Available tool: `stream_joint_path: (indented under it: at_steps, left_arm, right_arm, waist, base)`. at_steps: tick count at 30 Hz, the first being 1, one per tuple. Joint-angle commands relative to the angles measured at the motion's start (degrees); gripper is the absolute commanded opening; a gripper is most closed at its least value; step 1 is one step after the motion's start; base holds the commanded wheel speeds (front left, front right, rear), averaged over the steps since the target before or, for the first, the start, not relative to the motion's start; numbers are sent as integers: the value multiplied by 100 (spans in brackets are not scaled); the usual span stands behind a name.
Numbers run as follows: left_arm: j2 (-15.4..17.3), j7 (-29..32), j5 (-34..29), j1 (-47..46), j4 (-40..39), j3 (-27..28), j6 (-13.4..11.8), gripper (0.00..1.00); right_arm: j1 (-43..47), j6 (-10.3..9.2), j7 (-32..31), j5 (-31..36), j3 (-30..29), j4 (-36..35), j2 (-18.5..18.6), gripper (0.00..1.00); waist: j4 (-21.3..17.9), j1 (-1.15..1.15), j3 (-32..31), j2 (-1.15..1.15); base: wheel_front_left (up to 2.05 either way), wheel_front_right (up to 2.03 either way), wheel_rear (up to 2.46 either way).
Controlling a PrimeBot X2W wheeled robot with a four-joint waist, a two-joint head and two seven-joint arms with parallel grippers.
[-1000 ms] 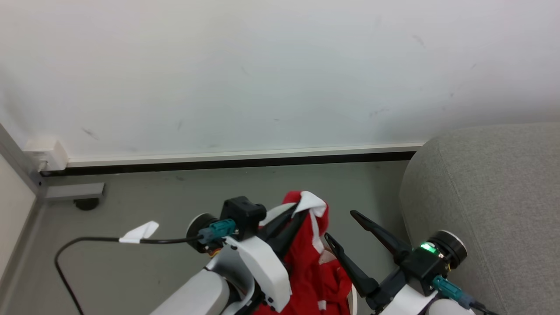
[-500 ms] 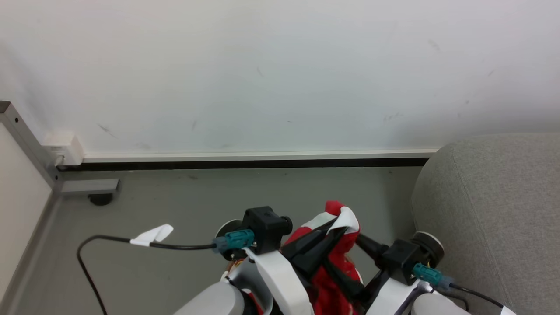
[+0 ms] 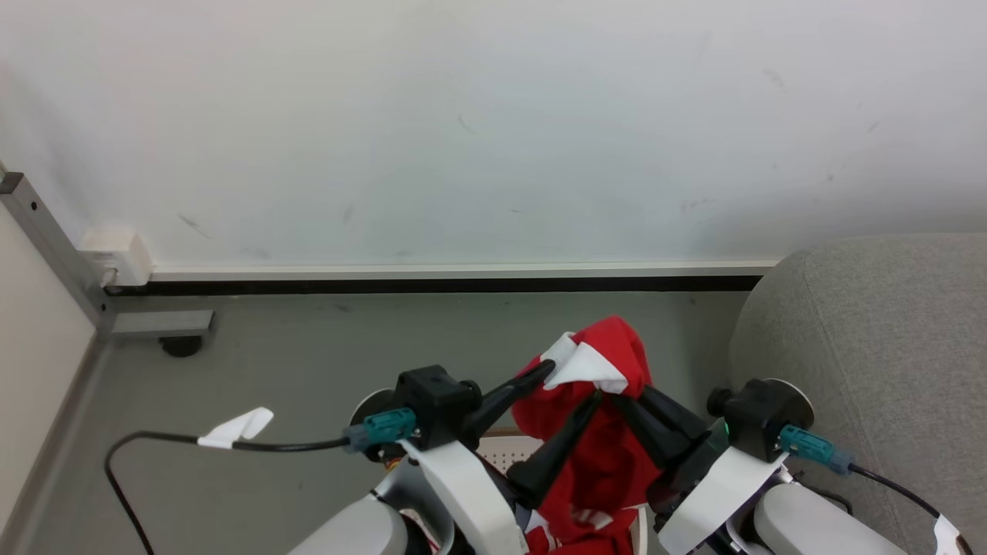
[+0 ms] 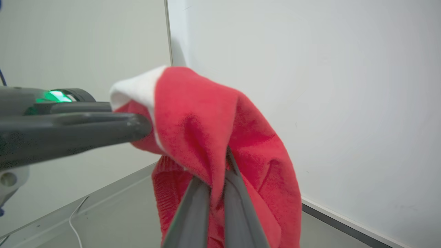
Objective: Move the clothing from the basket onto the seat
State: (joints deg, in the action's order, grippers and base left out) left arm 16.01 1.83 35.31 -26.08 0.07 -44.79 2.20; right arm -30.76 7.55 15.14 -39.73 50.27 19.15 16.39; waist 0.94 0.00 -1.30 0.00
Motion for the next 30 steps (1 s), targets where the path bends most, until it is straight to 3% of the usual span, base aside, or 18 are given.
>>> stream_joint_path:
  at_steps: [1,16,30]
  left_arm:
    - [27,-76,-64,89,52,21,-3,100]
    - [8,-372,-8,146,370,65,-40,100]
    - [-53,-473,-122,198,339,-145,-2,100]
  right_arm:
    - [87,-12,1,28,-101,-27,43,0]
    - [385,-12,1,327,-1091,-361,176,0]
    - [796,-12,1,505,-1755,-695,452,0]
  waist:
    - [2,0,0,0]
    - [-217,0,44,0]
    - [-1177,0,235,0]
  base:
    - [0,0,0]
    - [0,0,0]
    - [0,0,0]
